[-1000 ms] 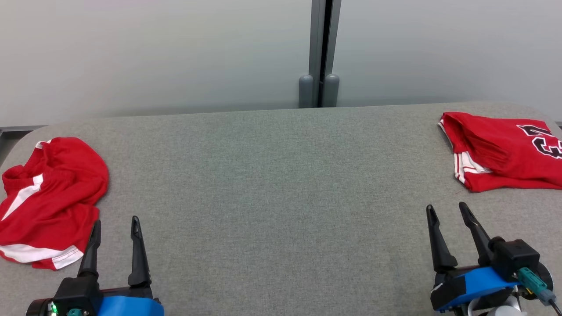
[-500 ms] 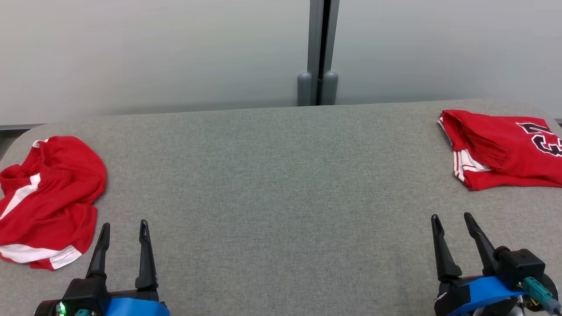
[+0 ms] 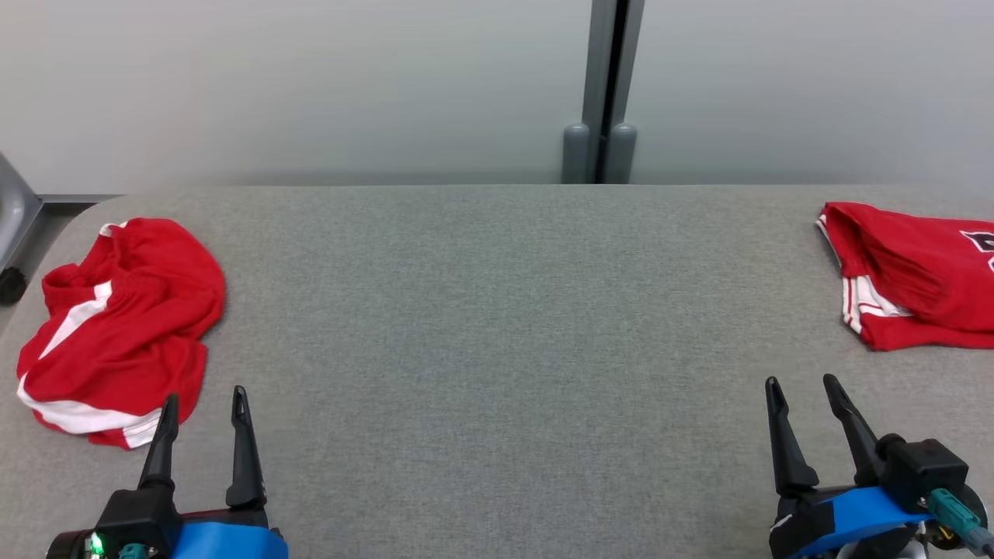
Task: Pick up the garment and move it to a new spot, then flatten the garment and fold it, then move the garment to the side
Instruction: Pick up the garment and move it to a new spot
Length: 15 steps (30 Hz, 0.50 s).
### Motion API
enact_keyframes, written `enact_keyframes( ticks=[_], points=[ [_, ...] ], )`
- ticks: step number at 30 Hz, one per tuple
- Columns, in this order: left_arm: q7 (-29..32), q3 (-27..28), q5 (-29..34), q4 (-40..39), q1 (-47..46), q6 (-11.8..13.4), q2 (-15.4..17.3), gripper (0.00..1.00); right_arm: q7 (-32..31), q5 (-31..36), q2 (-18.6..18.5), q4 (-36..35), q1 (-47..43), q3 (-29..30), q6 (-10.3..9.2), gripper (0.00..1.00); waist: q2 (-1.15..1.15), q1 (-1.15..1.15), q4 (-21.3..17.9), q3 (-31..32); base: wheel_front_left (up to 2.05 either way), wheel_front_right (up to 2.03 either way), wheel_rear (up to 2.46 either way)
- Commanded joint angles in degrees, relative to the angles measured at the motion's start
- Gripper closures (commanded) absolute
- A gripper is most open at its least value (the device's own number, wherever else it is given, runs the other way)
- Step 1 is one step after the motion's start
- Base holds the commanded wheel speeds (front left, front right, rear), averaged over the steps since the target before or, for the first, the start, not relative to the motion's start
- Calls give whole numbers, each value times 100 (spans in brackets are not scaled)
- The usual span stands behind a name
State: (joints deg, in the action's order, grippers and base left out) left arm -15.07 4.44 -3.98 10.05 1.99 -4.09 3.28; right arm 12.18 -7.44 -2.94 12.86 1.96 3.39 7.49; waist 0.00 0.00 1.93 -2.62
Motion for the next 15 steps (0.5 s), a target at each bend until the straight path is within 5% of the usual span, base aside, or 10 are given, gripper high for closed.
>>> enact_keyframes(
  ticks=[1, 15],
  points=[
    [-13, 12, -9, 4, -125, -6, 44, 0, 6, 19, 7, 5, 47, -29, 2, 0, 0, 0, 174, -73, 0, 0, 0],
    [-13, 179, -78, -78, -180, 95, 56, 0, -35, 164, 4, -47, 217, -163, 2, 0, 0, 0, 1151, -322, 0, 0, 0]
  ],
)
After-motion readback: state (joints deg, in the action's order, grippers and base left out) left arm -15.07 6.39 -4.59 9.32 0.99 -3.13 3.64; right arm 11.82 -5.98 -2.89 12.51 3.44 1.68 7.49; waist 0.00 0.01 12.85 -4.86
